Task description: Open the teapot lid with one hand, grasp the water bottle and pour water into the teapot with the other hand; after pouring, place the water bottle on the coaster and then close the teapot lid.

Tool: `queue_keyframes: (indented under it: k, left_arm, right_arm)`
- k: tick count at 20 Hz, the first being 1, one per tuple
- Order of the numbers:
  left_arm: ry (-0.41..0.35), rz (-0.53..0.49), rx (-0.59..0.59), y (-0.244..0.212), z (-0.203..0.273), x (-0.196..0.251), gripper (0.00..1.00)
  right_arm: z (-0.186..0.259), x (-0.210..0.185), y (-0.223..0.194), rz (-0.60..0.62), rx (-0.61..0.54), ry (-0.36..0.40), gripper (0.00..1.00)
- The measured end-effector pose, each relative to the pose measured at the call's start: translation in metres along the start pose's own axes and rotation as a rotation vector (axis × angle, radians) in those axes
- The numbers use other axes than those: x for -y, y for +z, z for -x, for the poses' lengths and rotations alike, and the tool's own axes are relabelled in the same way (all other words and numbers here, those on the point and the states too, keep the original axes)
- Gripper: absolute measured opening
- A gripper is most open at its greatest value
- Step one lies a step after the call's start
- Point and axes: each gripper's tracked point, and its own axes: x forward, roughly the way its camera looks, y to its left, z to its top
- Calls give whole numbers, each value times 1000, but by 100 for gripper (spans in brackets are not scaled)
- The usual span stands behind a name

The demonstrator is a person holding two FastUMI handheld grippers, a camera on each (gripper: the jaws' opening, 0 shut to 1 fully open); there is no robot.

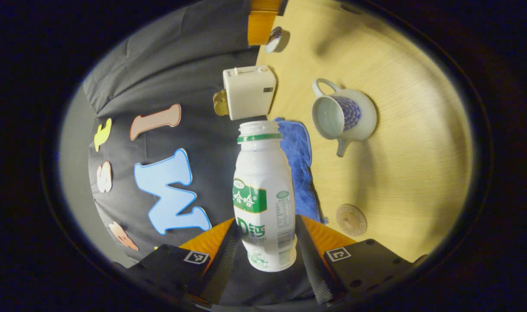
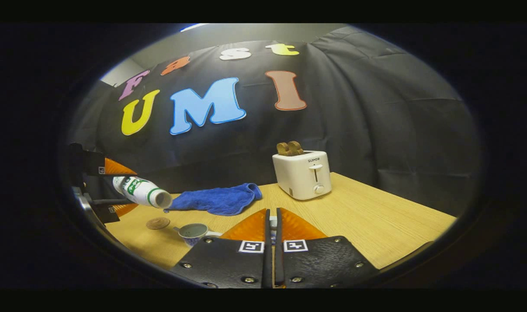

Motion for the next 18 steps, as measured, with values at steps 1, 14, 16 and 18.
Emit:
queue_keyframes:
  k: [1, 14, 16, 18]
  left_arm:
    - [2, 51, -2, -1, -2, 2, 82]
    - [68, 709, -44, 14, -9, 23, 89]
    - [68, 803, -54, 18, -7, 24, 89]
    - [67, 905, -57, 17, -15, 32, 86]
  right_arm:
    - [0, -2, 0, 3, 1, 2, 2]
    - [-7, -45, -24, 71, -51, 90, 2]
    - [-7, -51, -24, 87, -50, 94, 2]
    - [-8, -59, -22, 108, -44, 100, 2]
